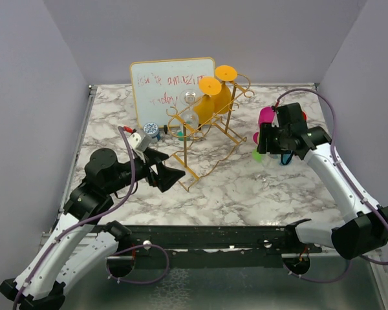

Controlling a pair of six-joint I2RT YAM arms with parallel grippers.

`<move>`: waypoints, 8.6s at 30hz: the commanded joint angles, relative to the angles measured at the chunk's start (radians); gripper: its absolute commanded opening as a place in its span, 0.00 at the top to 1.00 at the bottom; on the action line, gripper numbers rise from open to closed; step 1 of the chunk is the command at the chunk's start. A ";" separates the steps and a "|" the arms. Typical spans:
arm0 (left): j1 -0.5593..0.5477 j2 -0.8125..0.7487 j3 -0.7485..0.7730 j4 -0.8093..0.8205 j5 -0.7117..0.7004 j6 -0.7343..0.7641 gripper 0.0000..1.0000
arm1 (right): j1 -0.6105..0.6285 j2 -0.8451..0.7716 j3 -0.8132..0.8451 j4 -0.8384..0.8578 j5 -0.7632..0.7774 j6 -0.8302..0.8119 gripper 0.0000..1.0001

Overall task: Take the wine glass off the wine glass rack
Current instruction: Place the wine glass at the center of the board, then pick up the wine glass from the wine rack, then place the wine glass at the center of the board.

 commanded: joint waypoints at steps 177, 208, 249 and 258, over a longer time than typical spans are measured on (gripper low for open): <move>0.528 0.447 0.496 0.118 0.041 -0.254 1.00 | 0.001 -0.472 -0.093 0.092 -0.465 0.271 0.25; 0.519 0.014 -0.028 0.039 0.619 -0.245 1.00 | 0.001 -0.515 -0.237 0.332 -0.678 0.385 0.25; -0.302 0.316 -0.023 0.485 -0.020 -0.375 1.00 | 0.120 -0.451 -0.370 0.524 -0.976 0.556 0.29; -0.302 0.293 -0.044 0.541 -0.026 -0.398 1.00 | 0.152 -0.463 -0.453 0.705 -0.968 0.649 0.41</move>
